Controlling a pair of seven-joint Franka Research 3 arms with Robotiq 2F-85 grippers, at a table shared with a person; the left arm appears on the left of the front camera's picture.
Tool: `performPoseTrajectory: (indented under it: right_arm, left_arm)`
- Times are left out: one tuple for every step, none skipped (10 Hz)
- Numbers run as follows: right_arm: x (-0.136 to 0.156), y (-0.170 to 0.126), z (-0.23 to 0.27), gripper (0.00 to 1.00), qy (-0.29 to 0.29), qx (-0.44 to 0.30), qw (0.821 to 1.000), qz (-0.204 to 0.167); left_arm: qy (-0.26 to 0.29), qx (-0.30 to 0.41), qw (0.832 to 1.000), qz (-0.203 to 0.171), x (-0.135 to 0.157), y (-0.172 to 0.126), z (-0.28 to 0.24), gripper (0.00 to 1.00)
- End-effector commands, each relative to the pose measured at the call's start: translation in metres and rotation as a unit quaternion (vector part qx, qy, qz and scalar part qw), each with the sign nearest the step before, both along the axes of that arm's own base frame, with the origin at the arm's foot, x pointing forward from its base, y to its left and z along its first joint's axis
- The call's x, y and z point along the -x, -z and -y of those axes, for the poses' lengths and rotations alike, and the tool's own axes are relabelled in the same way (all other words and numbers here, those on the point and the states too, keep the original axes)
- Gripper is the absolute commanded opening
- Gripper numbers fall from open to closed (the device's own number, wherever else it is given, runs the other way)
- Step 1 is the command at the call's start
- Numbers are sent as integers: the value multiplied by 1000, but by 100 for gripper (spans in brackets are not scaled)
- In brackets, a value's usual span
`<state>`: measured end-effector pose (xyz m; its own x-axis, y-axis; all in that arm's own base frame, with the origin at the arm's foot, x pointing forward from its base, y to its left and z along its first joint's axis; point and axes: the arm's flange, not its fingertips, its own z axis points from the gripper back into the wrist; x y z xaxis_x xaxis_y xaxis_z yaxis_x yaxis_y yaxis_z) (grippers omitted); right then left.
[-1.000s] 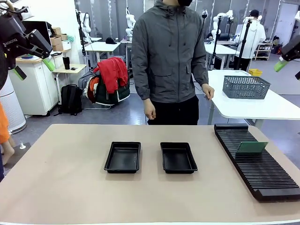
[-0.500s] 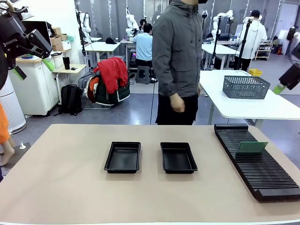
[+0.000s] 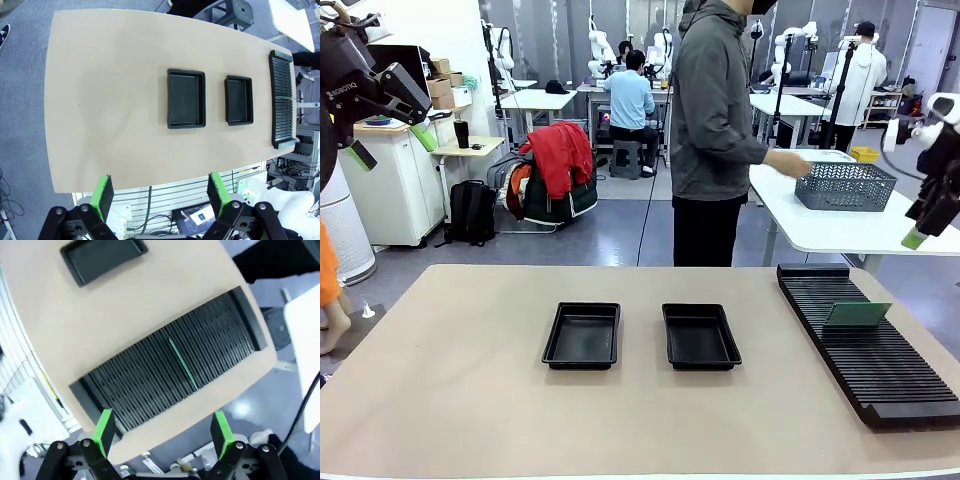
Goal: Inspect and transfer BCBs to ESD trays.
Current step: Pick up the Blank PCB from the PCB Rack and place it in the left ESD tray.
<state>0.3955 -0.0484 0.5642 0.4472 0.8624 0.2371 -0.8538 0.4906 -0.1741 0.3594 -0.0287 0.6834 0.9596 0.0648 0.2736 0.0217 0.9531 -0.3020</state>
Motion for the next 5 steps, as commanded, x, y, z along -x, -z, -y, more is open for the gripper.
performPoseTrajectory:
  right_arm:
    - [-10,24,8,100,-64,26,998,9]
    - [-13,34,9,100,-94,44,995,10]
    - [-16,43,11,100,-124,55,991,12]
    - [-19,53,13,100,-146,69,987,10]
    - [-22,63,15,100,-160,78,984,11]
  left_arm:
    - [-1,2,1000,2,-1,0,-1,100]
    - [-1,2,1000,2,-1,0,-1,100]
    - [-1,2,1000,2,-1,0,-1,100]
    - [-1,2,1000,2,-1,0,-1,100]
    - [-1,2,1000,2,-1,0,-1,100]
